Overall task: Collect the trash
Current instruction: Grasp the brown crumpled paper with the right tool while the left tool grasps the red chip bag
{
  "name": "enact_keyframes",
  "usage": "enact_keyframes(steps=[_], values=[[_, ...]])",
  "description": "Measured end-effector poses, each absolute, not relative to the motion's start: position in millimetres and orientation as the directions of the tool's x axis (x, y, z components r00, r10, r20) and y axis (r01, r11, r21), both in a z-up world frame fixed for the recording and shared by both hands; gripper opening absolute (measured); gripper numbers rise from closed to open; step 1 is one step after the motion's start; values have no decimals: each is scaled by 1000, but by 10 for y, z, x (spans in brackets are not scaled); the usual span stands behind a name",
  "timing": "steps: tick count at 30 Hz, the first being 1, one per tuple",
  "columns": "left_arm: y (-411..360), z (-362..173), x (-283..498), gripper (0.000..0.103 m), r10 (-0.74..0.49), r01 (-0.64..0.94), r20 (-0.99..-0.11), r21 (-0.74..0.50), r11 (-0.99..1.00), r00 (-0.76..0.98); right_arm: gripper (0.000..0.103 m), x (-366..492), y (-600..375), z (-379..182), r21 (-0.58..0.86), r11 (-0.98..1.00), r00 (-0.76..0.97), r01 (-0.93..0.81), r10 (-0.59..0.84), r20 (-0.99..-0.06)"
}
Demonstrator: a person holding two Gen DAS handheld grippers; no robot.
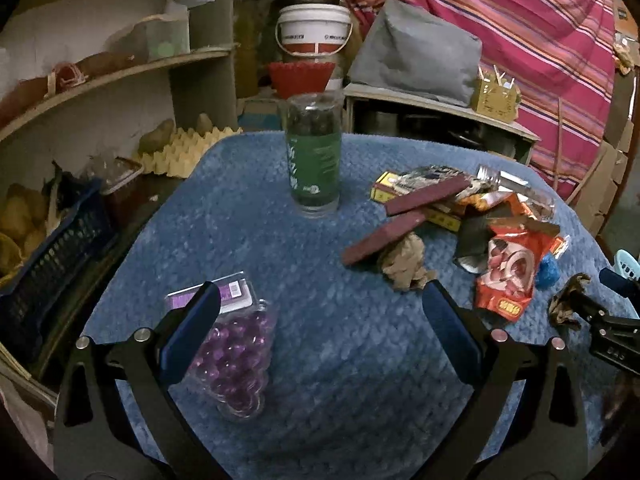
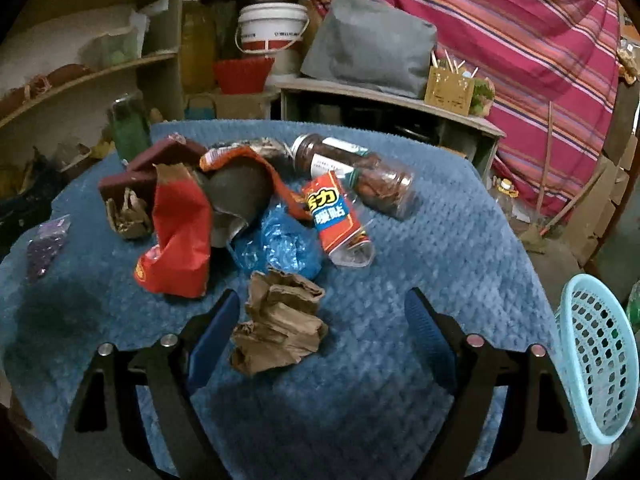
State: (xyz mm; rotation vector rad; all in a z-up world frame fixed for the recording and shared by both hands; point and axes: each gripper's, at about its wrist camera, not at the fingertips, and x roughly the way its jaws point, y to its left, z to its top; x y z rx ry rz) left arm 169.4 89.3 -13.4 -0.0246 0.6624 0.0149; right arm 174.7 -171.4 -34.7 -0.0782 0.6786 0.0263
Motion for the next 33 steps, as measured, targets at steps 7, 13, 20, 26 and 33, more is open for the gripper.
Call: enact_keyframes(steps=[7, 13, 20, 26, 33], values=[[766, -167, 1730, 98, -9, 13, -617, 3, 1000, 787, 39, 1848, -1631, -483, -56, 992, 729, -109, 42, -683], [643, -173, 1794, 98, -32, 26, -623, -19, 999, 782, 39, 1818, -1763, -326, -54, 993, 762, -107, 47, -646], [313, -158, 1861, 97, -107, 87, -625, -63, 994, 774, 39, 1872, -2215, -170, -38, 999, 789, -14, -12, -614], [-164, -147, 1836, 97, -166, 174, -608, -46, 984, 777, 39, 1898, -2511, -162, -26, 998, 787, 51, -56, -614], [-603, -201, 1950, 80, -185, 208, -624, -36, 977, 759, 39, 1944, -2651, -184, -5, 997, 780, 72, -60, -622]])
